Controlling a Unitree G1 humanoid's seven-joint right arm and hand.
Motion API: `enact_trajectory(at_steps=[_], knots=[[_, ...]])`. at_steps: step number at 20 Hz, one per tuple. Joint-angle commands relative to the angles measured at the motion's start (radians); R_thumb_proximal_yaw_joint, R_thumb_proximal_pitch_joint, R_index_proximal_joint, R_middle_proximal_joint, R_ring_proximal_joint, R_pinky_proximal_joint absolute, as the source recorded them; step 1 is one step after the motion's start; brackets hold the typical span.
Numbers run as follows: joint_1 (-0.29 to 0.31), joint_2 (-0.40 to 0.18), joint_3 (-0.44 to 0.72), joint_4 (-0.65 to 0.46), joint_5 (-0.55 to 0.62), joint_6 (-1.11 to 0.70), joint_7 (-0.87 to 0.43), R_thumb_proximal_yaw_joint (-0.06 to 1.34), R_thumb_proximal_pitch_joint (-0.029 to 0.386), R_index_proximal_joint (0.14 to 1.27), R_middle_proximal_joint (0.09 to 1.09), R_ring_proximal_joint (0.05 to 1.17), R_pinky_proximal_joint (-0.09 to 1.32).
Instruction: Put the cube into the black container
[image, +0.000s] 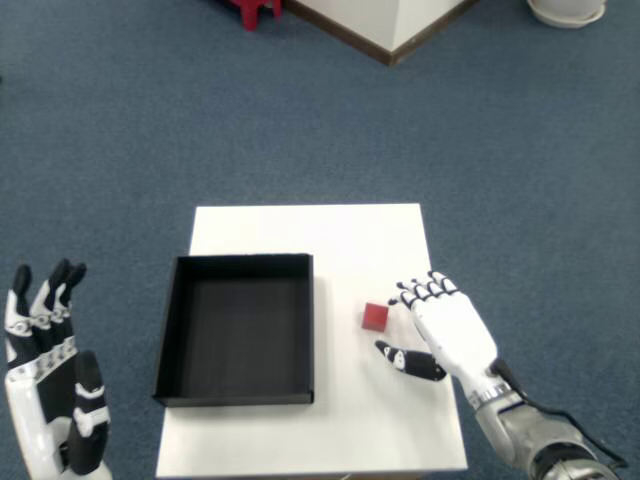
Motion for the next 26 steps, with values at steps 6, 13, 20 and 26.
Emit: enact_trajectory(at_steps=[6,13,20,26], knots=[[-0.074,-0.010,-0.023,-0.034,0.033,-0.010,-0.017,0.63,0.013,0.54,0.28,0.29,0.15],[-0.086,0.011,-0.029,-0.028,0.040,0.005,0.007,0.64,0.005,0.52,0.27,0.27,0.11],[-0.093,0.049,-0.028,-0.010,0.037,0.058,0.060,0.63,-0.001,0.51,0.26,0.27,0.09],[-0.087,0.063,-0.029,0.006,0.037,0.099,0.111,0.61,-0.002,0.50,0.25,0.26,0.08]])
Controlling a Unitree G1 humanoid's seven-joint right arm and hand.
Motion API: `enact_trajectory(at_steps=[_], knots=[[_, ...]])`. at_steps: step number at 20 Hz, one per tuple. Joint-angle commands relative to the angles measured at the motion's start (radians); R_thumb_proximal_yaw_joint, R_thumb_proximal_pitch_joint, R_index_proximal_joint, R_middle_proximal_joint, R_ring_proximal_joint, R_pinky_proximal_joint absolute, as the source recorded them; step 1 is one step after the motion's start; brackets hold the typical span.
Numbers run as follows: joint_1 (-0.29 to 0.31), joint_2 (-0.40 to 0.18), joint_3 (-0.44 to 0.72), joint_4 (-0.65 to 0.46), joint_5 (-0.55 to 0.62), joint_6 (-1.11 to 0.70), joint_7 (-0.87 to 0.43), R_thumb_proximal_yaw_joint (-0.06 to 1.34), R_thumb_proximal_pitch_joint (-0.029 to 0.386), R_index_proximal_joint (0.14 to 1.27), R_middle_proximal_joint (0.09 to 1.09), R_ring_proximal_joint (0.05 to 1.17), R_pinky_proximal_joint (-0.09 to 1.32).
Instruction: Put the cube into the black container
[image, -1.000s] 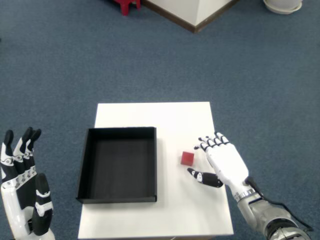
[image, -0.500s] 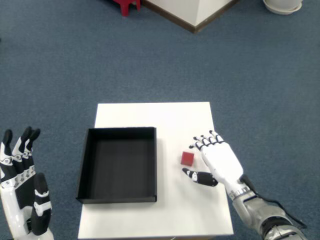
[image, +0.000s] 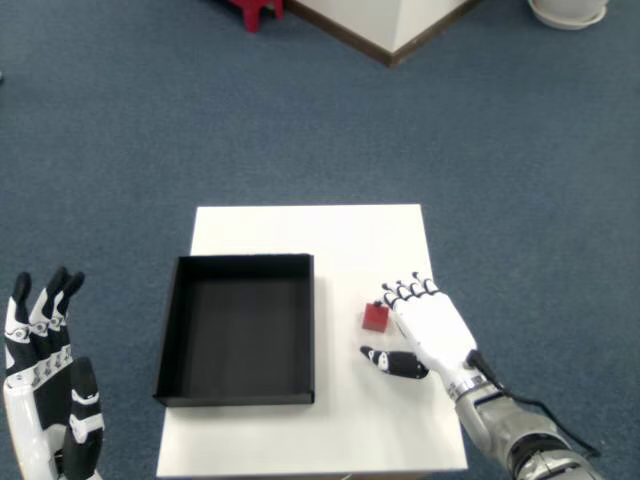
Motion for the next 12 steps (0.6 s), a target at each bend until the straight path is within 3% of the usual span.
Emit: enact_trajectory(at_steps=[1,12], knots=[[-0.051,-0.008,-0.014,-0.024,0.037,0.032,0.000,0.61,-0.002,0.50,0.25,0.26,0.08],[-0.065,0.002,-0.019,-0.037,0.041,0.076,0.060,0.59,0.003,0.48,0.24,0.26,0.08]])
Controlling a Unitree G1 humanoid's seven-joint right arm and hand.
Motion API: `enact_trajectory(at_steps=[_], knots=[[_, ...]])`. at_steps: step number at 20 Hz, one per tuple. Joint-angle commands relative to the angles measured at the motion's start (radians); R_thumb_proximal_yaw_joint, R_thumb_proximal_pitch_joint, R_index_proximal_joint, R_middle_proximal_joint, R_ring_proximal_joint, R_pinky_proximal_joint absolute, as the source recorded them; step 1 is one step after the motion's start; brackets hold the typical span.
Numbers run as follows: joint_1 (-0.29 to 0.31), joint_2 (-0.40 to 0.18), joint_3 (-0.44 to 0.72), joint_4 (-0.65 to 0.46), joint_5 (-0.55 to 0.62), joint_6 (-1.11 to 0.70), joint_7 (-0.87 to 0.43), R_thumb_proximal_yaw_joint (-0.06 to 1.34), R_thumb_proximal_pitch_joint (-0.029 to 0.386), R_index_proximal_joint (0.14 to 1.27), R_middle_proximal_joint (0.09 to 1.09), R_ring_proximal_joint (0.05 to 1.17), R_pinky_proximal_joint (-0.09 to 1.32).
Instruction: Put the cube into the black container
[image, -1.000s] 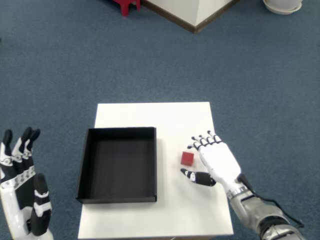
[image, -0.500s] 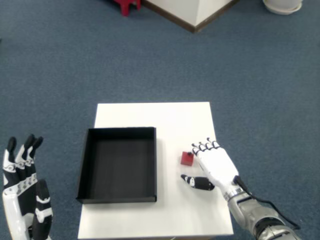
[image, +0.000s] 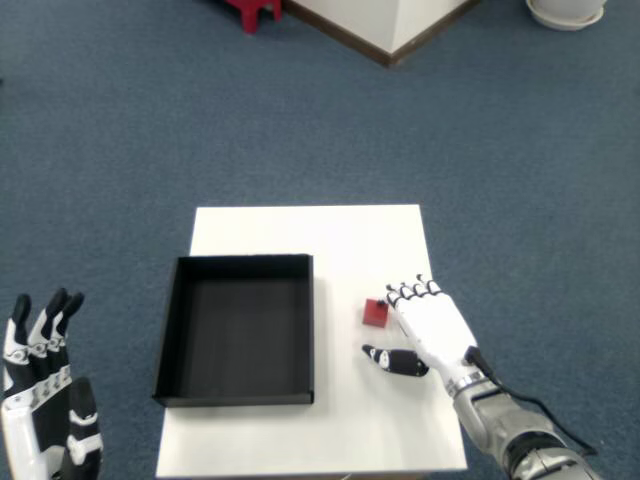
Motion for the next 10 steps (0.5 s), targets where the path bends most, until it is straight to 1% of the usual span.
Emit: enact_trajectory(at_steps=[1,6,10], knots=[[-0.056,-0.010,-0.011,-0.035,0.022,0.024,0.003,0.58,0.004,0.48,0.24,0.26,0.07],[-0.042,-0.011,-0.013,-0.037,0.024,0.029,0.000,0.57,0.008,0.47,0.24,0.26,0.07],[-0.034,-0.015,-0.031,-0.049,0.040,0.013,-0.027,0.56,0.004,0.44,0.23,0.26,0.08]])
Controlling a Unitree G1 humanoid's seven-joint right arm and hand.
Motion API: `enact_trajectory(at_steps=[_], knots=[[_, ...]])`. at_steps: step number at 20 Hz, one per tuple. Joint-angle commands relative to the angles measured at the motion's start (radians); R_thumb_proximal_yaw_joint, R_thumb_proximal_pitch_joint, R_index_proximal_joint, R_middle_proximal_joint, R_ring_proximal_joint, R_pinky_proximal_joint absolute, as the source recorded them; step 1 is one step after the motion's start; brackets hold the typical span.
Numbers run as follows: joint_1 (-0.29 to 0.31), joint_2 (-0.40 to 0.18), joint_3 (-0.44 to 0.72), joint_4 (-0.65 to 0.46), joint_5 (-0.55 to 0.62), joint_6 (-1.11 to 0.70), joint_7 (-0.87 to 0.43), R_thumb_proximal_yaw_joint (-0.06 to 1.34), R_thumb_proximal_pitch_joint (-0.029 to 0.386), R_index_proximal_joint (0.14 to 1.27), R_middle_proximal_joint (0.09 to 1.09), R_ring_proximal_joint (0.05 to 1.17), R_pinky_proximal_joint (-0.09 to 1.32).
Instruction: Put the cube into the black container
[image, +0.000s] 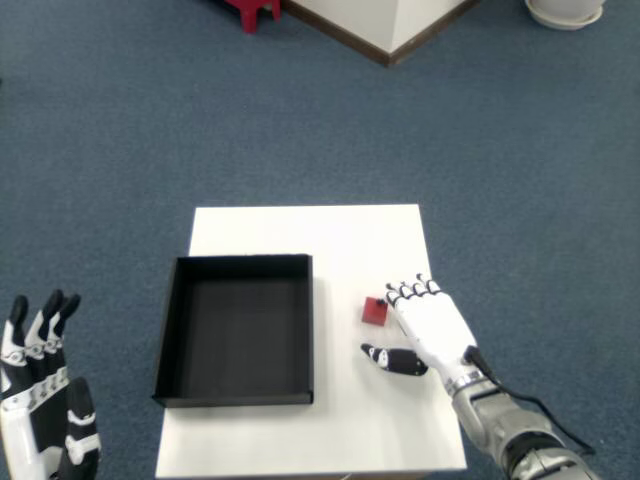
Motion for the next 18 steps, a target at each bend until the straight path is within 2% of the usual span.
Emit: enact_trajectory(at_steps=[1,18], knots=[[-0.038,-0.019,-0.028,-0.045,0.044,-0.013,-0.037,0.56,0.002,0.44,0.23,0.26,0.08],[-0.024,-0.056,-0.054,-0.101,0.072,-0.226,-0.164,0.60,-0.002,0.47,0.25,0.27,0.10]])
